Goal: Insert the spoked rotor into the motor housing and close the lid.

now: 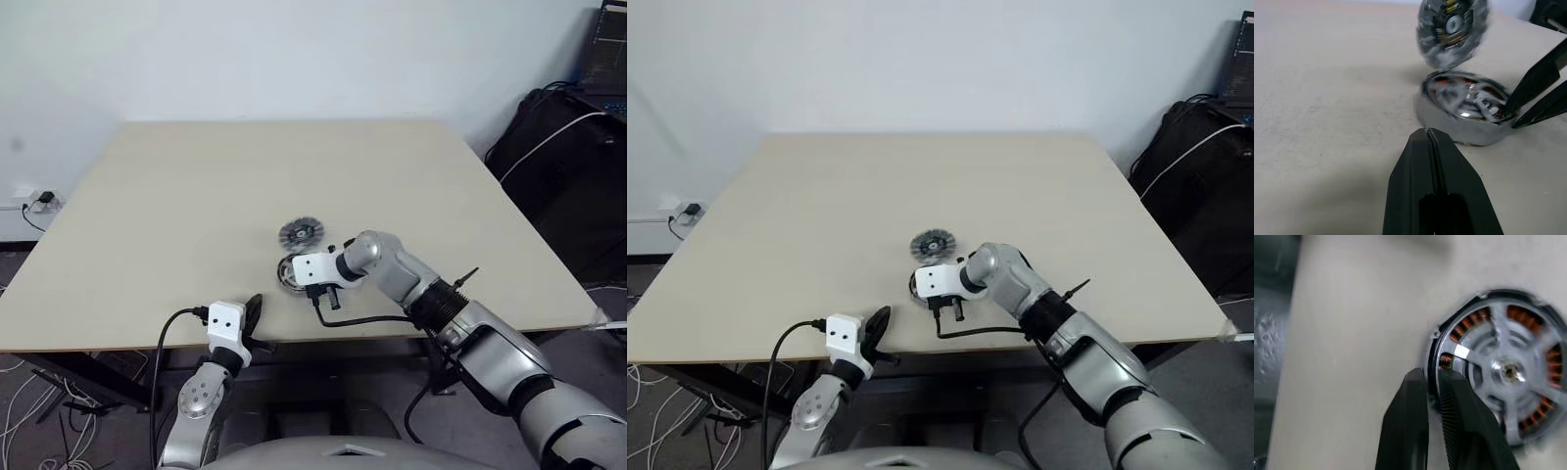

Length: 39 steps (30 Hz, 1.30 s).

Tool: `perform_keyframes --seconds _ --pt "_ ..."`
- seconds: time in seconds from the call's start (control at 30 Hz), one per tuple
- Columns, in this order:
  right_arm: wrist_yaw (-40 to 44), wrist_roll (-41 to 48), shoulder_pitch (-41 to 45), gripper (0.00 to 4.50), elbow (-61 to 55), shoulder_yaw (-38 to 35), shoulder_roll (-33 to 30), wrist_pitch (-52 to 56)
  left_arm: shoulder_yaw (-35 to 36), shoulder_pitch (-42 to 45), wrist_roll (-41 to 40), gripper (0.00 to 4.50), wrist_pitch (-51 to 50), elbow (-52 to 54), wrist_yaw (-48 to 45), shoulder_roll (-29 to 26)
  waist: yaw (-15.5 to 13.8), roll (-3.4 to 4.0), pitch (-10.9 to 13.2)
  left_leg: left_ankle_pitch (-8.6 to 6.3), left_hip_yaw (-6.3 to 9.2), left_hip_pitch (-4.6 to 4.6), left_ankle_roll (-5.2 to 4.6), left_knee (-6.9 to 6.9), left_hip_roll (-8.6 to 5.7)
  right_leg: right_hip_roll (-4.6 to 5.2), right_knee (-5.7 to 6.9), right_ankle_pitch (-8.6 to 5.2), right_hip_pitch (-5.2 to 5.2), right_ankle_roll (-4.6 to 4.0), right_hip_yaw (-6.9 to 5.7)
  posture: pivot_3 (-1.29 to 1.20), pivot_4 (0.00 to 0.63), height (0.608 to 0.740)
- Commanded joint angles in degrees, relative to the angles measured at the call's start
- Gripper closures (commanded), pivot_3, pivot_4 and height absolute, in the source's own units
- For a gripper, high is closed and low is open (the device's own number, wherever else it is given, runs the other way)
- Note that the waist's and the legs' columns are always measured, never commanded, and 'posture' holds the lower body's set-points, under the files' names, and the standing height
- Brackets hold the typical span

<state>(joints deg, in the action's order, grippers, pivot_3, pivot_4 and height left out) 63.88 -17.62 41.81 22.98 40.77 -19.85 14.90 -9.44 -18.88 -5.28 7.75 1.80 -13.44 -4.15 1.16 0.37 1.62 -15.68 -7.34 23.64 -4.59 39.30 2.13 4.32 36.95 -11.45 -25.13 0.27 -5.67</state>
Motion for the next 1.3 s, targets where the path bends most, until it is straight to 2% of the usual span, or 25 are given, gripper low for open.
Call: perform_keyframes --seconds 0.03,0.17,0.33,0.53,0.8,0.93,1.07,1.3 --pt "-0.72 -0.16 0.46 4.41 -0.1 -1.98 0.09 -0.31 0.1 0.61 -0.11 4.5 0.76 0.89 0.08 0.63 0.0 0.0 0.0 0.0 -0.02 -0.01 0.0 0.0 0.0 0.0 0.0 0.0 0.0 0.01 0.01 0.0 0.0 0.74" --pt "-1.38 0.99 -0.7 4.41 -1.48 -3.73 0.08 0.88 0.07 0.69 -0.18 4.5 0.54 1.0 -0.1 0.49 -0.01 0.01 0.0 0.0 -0.02 -0.01 0.0 0.01 0.0 0.01 0.01 0.0 0.0 0.01 0.01 0.0 0.0 0.74" --pt "-5.47 2.97 -5.56 4.41 -9.82 -9.29 -0.49 5.63 0.06 0.67 -0.26 4.5 0.32 0.99 -0.29 0.42 -0.29 0.0 0.0 0.0 -0.01 0.06 0.0 0.0 0.0 0.03 0.0 0.01 -0.06 0.0 0.01 0.0 0.0 0.74" --pt "-11.15 3.26 -14.13 4.41 -28.46 -16.03 -0.86 25.69 -0.13 -0.29 -0.65 4.5 0.18 1.09 -0.41 0.72 -0.59 0.0 0.01 -0.01 -0.03 0.25 -0.01 0.0 -0.01 0.05 -0.01 0.12 -0.27 -0.2 0.04 0.0 0.0 0.74" --pt "-16.8 5.93 -21.05 4.41 -49.56 -17.74 1.74 51.32 -0.05 -0.57 -1.18 4.5 -0.4 1.36 -0.86 0.56 -0.44 0.03 0.03 -0.02 0.01 0.23 -0.03 0.0 0.01 0.05 -0.01 -0.02 -0.27 -0.01 0.01 0.0 0.0 0.74" --pt "-20.25 9.13 -20.52 4.48 -52.82 -18.69 4.65 60.1 -0.21 0.08 -1.26 4.5 -1.04 1.15 -1.49 0.34 -0.44 0.02 0.02 -0.02 0.04 0.21 -0.03 0.0 0.01 0.05 0.0 -0.02 -0.25 0.0 -0.01 0.0 0.0 0.74" --pt "-24.87 11.53 -18.91 4.48 -50.37 -19.78 7.47 65.18 -0.32 0.7 -1.19 4.5 -1.42 0.92 -2.0 0.29 -0.5 -0.02 0.0 -0.02 0.04 0.22 -0.03 0.0 -0.01 0.07 -0.02 -0.01 -0.21 0.01 -0.03 0.0 0.0 0.74" --pt "-31.0 14.57 -16.68 4.48 -44.81 -18.86 9.25 63.12 -0.14 0.4 -1.25 4.5 -1.49 1.0 -2.11 0.2 -0.34 -0.01 0.0 -0.02 0.02 0.23 -0.03 -0.02 -0.01 0.05 -0.05 -0.01 -0.24 0.01 -0.02 0.0 0.0 0.74"
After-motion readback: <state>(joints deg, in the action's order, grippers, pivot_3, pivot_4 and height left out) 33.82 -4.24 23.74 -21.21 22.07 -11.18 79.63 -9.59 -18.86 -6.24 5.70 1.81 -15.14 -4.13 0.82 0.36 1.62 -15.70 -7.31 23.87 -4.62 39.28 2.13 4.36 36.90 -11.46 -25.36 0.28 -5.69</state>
